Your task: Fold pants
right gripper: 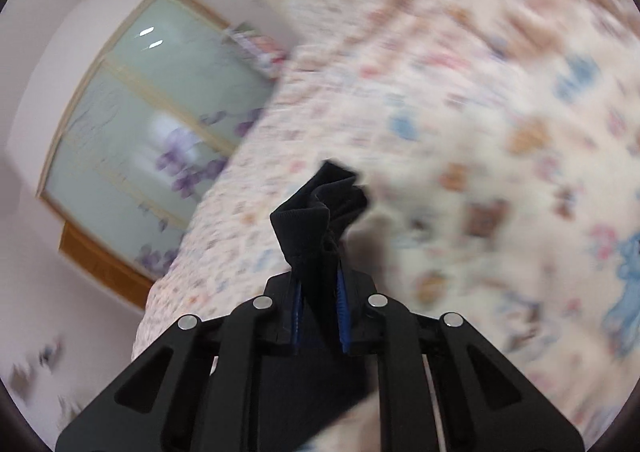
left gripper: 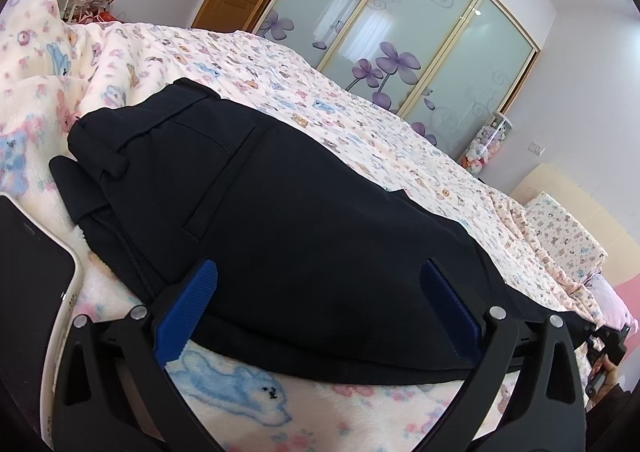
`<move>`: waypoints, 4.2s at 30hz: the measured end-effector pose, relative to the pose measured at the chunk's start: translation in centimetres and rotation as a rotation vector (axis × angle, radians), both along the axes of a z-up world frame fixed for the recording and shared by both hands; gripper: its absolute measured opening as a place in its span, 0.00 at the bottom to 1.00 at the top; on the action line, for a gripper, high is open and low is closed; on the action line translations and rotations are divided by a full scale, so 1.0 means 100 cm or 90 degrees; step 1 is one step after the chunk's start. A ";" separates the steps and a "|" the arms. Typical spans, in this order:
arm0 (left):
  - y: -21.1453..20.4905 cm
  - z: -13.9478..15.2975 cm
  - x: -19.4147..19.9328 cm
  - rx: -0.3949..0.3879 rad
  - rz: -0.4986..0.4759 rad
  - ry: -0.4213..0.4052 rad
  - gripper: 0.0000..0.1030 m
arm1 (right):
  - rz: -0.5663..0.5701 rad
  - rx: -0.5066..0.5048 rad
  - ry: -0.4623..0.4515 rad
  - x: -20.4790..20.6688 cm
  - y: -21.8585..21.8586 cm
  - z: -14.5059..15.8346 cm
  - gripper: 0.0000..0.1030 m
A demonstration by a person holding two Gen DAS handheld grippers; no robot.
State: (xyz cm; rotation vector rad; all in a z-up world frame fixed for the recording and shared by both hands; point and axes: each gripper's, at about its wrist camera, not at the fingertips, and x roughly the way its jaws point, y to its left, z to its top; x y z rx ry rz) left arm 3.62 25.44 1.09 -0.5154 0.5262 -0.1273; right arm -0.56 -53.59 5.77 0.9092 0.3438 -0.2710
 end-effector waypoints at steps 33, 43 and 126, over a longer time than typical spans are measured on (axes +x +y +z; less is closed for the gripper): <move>0.006 -0.004 -0.002 -0.023 -0.001 -0.023 0.98 | 0.587 -0.137 0.021 0.110 0.389 0.001 0.14; 0.005 -0.004 -0.002 -0.024 -0.002 -0.024 0.98 | 0.696 -0.360 0.156 0.106 0.442 -0.035 0.41; 0.028 0.028 0.077 -0.184 0.162 0.241 0.19 | 0.663 0.082 -0.151 0.027 0.285 -0.056 0.97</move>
